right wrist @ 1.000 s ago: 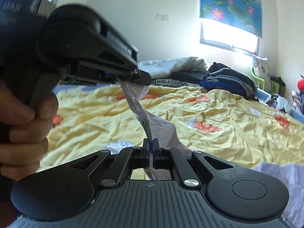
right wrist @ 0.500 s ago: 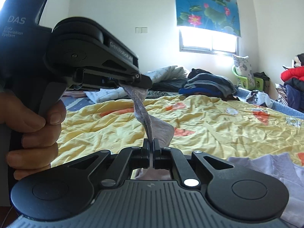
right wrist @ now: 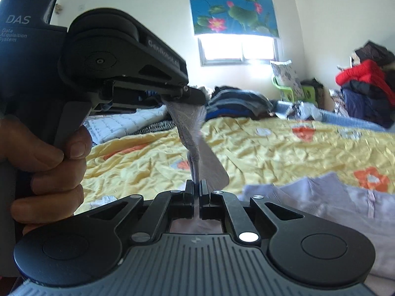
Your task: Fold small clothes
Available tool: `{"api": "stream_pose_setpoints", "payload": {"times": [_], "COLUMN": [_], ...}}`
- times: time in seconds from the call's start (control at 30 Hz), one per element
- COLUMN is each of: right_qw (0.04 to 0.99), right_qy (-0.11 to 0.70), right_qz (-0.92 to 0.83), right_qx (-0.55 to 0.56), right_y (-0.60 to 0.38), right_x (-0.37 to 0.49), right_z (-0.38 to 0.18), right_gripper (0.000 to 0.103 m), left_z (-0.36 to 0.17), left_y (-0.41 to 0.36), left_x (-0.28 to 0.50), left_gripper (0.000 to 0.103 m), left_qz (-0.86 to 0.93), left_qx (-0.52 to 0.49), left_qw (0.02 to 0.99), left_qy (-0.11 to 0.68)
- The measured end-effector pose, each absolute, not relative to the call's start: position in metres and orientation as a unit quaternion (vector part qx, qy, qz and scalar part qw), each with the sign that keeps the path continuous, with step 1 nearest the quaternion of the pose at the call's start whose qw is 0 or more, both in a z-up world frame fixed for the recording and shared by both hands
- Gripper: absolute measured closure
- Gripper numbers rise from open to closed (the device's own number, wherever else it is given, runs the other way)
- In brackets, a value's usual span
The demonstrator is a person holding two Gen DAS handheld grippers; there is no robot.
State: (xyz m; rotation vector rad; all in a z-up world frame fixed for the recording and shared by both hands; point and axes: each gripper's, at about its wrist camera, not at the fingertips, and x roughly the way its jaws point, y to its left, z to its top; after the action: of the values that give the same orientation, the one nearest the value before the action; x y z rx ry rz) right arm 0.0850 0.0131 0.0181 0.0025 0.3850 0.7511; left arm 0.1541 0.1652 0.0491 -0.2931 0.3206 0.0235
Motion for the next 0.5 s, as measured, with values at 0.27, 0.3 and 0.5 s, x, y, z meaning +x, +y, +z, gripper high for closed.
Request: {"api": "stream_pose_setpoints", "payload": {"times": [0.27, 0.3, 0.5], "right_qw": [0.927, 0.929, 0.943], "right_qy": [0.183, 0.184, 0.189], "right_qz": [0.326, 0.319, 0.266], "right_qx": [0.025, 0.028, 0.057], "right_y": [-0.027, -0.033, -0.072], "right_x": [0.090, 0.091, 0.101], "right_z": [0.012, 0.012, 0.009], "right_gripper": [0.071, 0.071, 0.071], "left_z": [0.041, 0.039, 0.031], "left_y": [0.130, 0.126, 0.100], "left_x": [0.175, 0.178, 0.185], "left_gripper": [0.100, 0.100, 0.100], "left_qz": [-0.007, -0.009, -0.028], "left_qx": [-0.129, -0.129, -0.117], "left_qw": [0.976, 0.975, 0.973], "left_qy": [0.175, 0.179, 0.196]}}
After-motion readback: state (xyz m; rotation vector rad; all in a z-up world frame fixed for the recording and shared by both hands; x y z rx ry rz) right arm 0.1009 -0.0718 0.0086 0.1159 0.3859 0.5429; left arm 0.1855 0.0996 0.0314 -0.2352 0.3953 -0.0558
